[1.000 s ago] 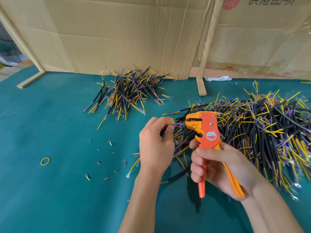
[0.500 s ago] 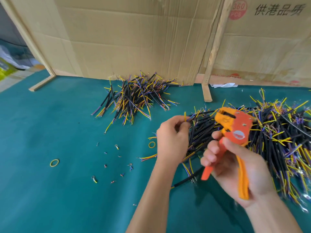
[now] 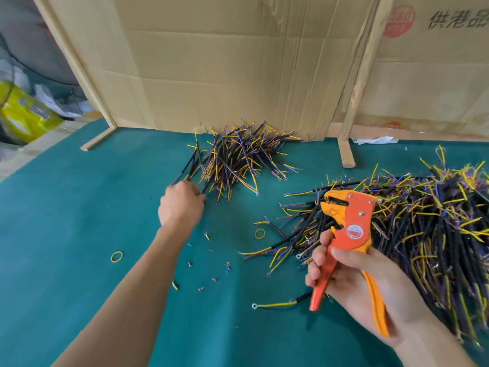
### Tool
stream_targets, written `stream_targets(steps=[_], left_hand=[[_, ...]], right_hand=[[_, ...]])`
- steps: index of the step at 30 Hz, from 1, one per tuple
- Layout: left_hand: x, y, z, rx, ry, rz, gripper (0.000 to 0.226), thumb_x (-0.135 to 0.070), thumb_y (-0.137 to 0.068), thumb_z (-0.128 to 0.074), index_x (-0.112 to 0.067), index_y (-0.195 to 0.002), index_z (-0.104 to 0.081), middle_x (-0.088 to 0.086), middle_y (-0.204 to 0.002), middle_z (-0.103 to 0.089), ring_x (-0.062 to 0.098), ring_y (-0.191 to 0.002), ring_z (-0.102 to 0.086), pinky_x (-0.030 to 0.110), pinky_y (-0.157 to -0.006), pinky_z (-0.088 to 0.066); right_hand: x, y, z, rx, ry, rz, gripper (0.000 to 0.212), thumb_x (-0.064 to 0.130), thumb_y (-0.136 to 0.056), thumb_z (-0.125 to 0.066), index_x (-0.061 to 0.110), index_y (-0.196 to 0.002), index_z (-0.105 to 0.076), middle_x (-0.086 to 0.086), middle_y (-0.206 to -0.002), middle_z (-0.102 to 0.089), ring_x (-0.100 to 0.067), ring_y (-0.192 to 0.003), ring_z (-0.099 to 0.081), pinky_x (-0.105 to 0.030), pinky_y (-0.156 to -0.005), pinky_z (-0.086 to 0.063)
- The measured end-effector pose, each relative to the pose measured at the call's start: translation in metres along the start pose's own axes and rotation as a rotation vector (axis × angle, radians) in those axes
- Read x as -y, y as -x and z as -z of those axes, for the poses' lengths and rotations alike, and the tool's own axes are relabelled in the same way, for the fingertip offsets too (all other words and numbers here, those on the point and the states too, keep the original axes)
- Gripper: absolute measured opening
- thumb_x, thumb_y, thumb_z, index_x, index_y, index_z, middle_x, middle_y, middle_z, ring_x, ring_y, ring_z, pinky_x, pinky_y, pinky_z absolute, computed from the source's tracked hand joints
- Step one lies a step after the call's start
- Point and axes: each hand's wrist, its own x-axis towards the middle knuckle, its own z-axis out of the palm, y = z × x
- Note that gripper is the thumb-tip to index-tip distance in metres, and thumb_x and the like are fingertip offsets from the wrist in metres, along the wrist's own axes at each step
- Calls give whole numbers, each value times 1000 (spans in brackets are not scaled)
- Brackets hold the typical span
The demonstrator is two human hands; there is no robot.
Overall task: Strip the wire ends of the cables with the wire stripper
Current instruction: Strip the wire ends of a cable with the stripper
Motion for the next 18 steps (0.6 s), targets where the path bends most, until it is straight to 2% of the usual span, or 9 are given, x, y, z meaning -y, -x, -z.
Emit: stream_targets(steps=[2,7,9,11,13,16,18], left_hand=[[2,0,0,-36,36,-17,13,-22,-86,-68,-20,-96,-76,20,-102,-67,44,-97,-62,42,-80,-53],[15,22,22,-75,190,30,10,-23,-81,-67,-21,-82,-77,15,-81,-70,41,-84,-63,36,-75,-55],[21,51,31,-57,256,-7,10,-25,-80,-72,-24,-70,-73,3,-64,-68,31,-74,-66,30,-67,-51],[23,87,37,-50,330,-49,16,-25,-79,-75,-25,-64,-71,-9,-53,-65,13,-60,-64,23,-57,-44],[21,123,39,-26,417,-103,16,-23,-79,-78,-26,-65,-71,-17,-55,-65,2,-55,-62,19,-54,-43],[10,165,29,24,516,-242,20,-17,-77,-82,-30,-66,-71,-19,-62,-67,1,-56,-62,10,-55,-42],[4,182,19,43,516,-347,25,-11,-73,-85,-31,-66,-70,-20,-66,-65,1,-56,-60,8,-55,-40]], right_hand=[[-2,-1,-4,-17,-119,-35,47,14,-63,-96,6,-102,-70,-22,-86,-60,-39,-76,-62,-49,-73,-56],[-2,-5,-1,-70,-132,-62,47,13,-62,-95,7,-102,-71,-23,-86,-60,-39,-75,-62,-50,-74,-55],[-2,-6,-2,-74,-122,-67,47,14,-63,-95,6,-102,-70,-24,-87,-60,-40,-75,-63,-50,-74,-55],[-2,-5,-4,-68,-98,-80,48,15,-63,-95,5,-103,-70,-25,-89,-62,-41,-74,-62,-51,-73,-55],[-3,-4,-6,-68,-74,-96,52,17,-62,-95,3,-106,-71,-29,-99,-66,-41,-74,-63,-50,-72,-56],[-3,0,-12,-44,-23,-79,59,21,-64,-94,1,-114,-70,-30,-126,-65,-39,-74,-65,-46,-71,-57],[0,1,-16,-30,-27,-40,63,22,-66,-92,0,-119,-68,-25,-136,-62,-37,-75,-67,-42,-71,-58]])
